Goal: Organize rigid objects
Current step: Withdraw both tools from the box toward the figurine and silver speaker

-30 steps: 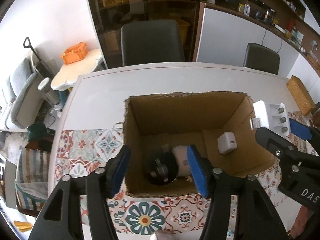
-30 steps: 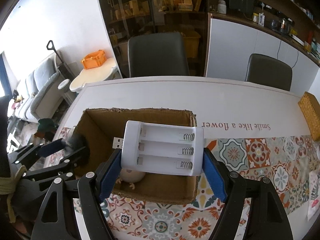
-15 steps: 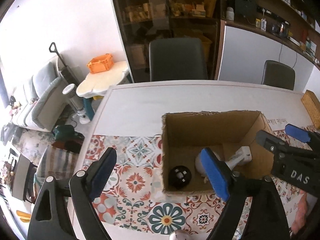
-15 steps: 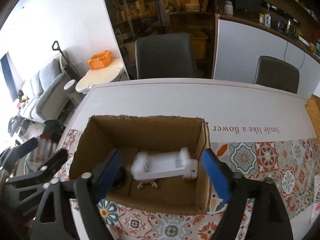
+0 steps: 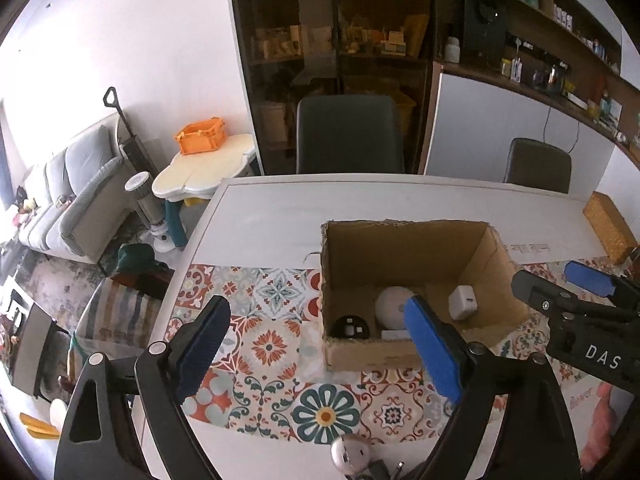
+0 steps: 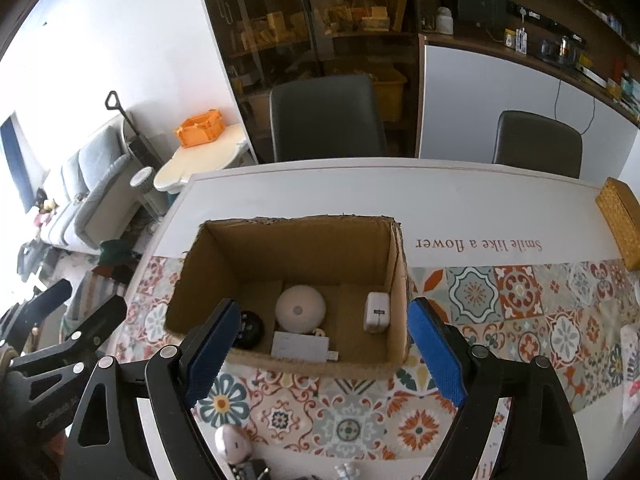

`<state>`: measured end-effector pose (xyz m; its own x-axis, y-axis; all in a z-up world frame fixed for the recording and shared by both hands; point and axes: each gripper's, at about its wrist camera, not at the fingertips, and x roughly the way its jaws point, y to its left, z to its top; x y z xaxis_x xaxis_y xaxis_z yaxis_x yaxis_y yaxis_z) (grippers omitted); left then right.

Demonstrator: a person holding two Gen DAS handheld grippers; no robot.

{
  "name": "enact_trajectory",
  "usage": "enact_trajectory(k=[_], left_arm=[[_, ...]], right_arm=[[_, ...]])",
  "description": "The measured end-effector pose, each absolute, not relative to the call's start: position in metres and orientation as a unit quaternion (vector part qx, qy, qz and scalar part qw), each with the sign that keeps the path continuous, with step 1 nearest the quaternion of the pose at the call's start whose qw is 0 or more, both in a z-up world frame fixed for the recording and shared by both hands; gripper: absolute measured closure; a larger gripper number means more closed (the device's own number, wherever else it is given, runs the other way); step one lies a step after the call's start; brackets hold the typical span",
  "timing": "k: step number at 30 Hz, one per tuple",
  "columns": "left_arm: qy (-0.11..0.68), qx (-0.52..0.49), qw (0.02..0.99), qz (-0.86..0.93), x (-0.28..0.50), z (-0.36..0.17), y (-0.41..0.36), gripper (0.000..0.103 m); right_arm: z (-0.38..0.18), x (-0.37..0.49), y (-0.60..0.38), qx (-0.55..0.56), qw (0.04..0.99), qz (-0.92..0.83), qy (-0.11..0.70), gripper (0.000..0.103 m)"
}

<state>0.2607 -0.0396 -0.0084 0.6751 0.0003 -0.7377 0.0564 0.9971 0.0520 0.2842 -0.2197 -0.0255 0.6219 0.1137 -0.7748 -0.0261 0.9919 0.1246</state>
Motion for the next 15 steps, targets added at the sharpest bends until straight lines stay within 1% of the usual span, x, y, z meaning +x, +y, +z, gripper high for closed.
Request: enact_trajectory(k=[4,8,15], left_arm=[[0.397,0.029,0.917,-0.023,0.246,-0.002,-0.041,0.012],[0.387,0.029,0.921,-0.023,0.23,0.003,-0.043,0.008],[0.386,0.02,0.922,-0.028,0.205,0.001,-0.044,0.007]], right_arm=[[-0.02,0.267,-0.222,0.054,0.903,0.047,0.424,0.017],[-0.015,0.249,-0.224,0.058,0.905,0.053,0.418,0.017],[-0.014,0.225,-0.231,0.06,0.908,0.052,0.411,0.017]])
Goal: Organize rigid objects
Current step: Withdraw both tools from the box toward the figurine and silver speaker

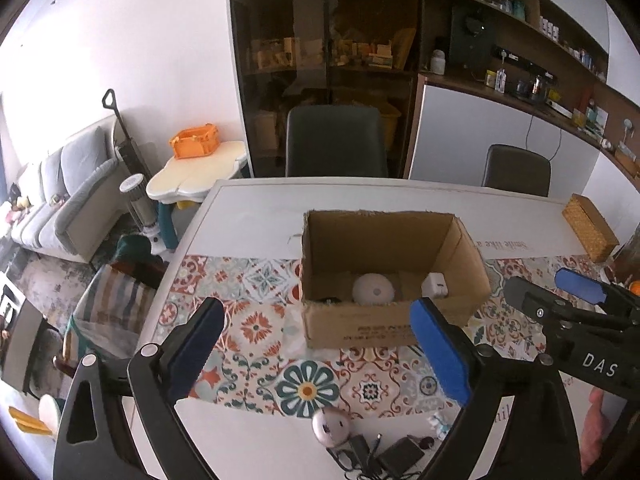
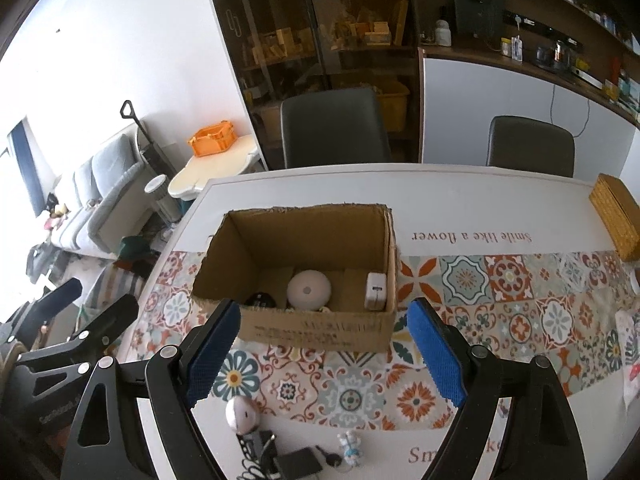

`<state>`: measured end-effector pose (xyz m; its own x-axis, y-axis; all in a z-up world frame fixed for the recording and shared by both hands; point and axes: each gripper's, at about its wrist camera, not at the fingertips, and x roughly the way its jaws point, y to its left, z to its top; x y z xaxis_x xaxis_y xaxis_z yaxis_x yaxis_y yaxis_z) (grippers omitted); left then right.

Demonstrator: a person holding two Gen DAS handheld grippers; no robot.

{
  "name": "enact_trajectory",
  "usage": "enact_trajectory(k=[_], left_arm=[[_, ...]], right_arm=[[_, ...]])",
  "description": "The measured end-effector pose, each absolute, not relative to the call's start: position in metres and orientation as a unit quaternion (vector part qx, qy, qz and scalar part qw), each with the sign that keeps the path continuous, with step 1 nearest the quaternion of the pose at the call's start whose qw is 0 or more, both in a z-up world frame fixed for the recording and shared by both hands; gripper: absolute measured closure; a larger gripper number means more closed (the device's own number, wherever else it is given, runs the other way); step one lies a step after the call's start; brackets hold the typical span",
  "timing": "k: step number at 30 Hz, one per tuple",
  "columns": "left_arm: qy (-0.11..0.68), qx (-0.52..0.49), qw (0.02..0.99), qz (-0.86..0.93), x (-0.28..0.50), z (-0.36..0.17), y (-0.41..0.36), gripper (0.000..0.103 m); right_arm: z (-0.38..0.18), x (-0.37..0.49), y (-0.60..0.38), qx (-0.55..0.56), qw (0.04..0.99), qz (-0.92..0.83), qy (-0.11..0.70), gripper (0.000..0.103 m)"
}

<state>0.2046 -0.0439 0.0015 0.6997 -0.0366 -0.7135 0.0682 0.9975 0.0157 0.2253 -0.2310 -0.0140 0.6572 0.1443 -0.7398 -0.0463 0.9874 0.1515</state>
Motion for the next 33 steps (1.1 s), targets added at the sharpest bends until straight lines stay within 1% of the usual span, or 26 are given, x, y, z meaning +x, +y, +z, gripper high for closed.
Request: enact_trajectory(k=[10,21,33], left_arm=[[0.418,0.03,0.907,-0.033,0.183,-0.022,-0.051,0.007],[0.484,0.032,0.874,-0.027,0.168,-0.07,-0.057,0.007],[0.533,0.04,0.845,-0.018,0.155,-0.109,-0.06,0.007]], right_arm=[[-0.038,0.197,-0.236,0.061,0.895,0.053,0.439,0.017],[-0.081,0.18,-0.24,0.051,0.867,0.055,0.493,0.019],[-0.118,0.17,-0.247,0.046,0.838,0.052,0.541,0.021]])
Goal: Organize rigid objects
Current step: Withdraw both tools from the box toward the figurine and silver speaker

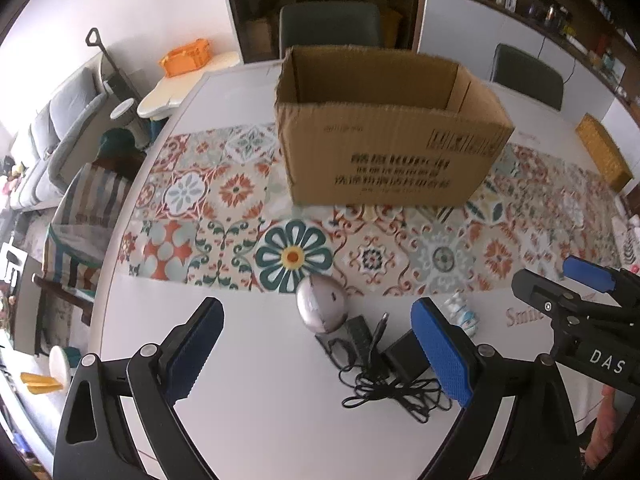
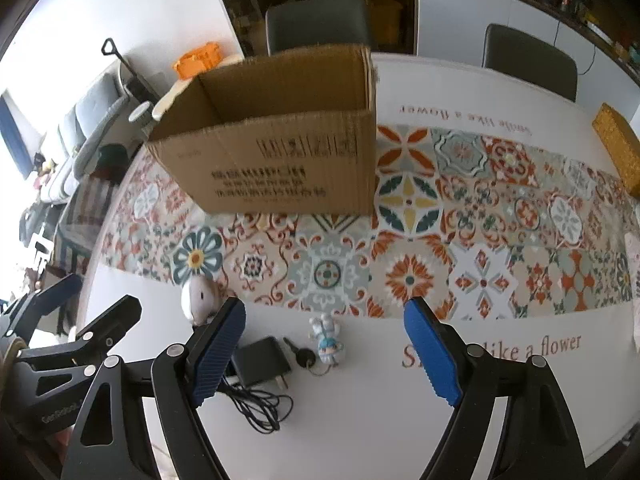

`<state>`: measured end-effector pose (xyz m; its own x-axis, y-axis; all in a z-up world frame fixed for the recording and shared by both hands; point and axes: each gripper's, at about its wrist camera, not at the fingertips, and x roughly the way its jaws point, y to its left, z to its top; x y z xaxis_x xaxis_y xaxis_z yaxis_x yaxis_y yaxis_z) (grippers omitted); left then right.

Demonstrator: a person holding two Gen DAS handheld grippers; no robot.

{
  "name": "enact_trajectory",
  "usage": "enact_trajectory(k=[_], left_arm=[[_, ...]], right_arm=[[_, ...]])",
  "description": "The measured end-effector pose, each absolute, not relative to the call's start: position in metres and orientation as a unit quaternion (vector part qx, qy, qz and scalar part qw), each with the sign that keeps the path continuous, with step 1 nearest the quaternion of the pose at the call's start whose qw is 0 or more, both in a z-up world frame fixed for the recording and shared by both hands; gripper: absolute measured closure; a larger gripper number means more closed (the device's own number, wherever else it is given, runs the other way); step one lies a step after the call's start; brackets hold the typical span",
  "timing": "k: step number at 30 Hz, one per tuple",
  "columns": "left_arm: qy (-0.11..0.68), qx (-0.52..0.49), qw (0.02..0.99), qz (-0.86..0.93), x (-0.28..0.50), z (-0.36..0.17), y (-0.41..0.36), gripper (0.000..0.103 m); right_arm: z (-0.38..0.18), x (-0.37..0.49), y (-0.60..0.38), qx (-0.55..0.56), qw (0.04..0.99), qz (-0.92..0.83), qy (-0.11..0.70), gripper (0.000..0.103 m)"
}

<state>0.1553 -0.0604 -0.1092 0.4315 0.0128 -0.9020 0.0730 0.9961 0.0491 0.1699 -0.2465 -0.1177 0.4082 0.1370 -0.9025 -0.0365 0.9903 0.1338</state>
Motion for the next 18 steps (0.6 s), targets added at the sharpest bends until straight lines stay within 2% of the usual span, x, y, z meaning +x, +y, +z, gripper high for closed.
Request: enact_trajectory(k=[18], left_arm=[[0.592,0.079,0.802,0.003,0.159,-0.174,-0.072,0.007]], right_arm=[[-0.205,0.171,-0.247,0.029,0.771,0.047,0.635,0.032]])
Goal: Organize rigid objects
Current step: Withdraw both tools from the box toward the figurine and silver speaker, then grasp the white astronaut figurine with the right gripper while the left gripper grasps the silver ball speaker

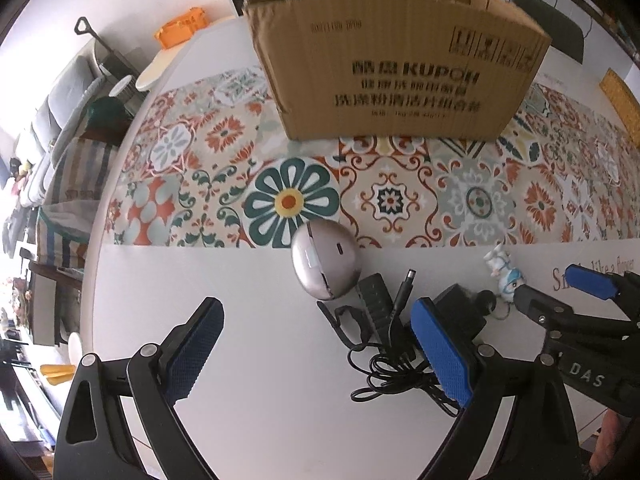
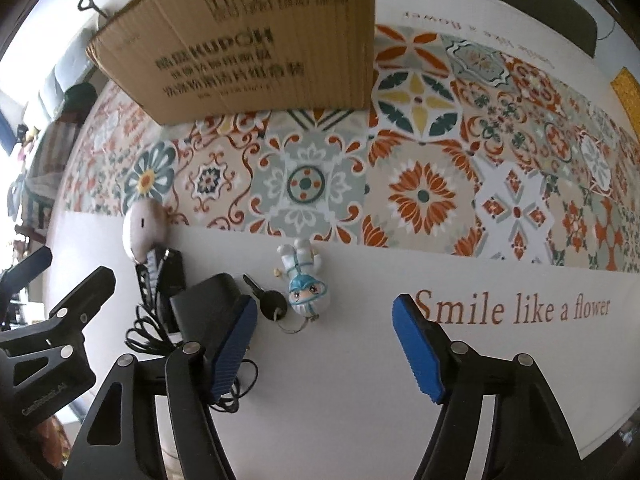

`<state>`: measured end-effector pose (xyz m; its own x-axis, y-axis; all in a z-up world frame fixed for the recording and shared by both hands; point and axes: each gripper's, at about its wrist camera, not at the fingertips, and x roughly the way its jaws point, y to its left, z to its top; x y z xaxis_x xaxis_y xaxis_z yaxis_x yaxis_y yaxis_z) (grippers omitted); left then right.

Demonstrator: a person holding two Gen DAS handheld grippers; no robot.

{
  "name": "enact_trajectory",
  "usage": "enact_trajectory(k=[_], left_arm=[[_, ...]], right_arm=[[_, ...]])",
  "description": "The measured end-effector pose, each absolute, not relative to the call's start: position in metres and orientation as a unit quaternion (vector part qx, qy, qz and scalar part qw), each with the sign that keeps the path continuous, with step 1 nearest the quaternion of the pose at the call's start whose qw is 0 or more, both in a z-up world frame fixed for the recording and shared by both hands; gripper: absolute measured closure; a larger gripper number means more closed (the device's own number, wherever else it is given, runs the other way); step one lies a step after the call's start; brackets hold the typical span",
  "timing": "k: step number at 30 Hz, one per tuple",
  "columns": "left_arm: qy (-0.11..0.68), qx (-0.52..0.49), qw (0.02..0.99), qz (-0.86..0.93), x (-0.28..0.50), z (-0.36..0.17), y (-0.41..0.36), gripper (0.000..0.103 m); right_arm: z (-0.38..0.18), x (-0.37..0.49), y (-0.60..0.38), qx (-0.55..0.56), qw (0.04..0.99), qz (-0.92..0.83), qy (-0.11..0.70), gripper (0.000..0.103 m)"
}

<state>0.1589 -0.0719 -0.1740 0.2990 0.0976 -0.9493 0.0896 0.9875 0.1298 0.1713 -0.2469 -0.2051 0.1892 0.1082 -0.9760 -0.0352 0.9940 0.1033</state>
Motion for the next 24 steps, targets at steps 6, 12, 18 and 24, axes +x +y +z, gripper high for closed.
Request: enact_trajectory(k=[6,12,18,24], left_arm=[[0.602,0.08,0.795,0.005,0.162,-0.185,-0.071,0.007],[0.608,0.077,0.79,0.01,0.165,-0.189,-0.067,0.007],[0.61,0.076,0.788,0.01,0.166,-0.193,-0.065,0.007],[0.612,0.075,0.787,0.006,0.166,-0.195,-0.066,0.007]], right_arm=[[-0.225,0.179,-0.242,0.025,0.753,0.055,0.655,0.043],[-0.236,0.189,-0.236,0.018,0.749,0.057,0.66,0.05],[-0.243,0.193,-0.228,0.001,0.745,0.06,0.665,0.061],[-0.246,0.193,-0.219,0.007,0.748,0.069,0.66,0.076]])
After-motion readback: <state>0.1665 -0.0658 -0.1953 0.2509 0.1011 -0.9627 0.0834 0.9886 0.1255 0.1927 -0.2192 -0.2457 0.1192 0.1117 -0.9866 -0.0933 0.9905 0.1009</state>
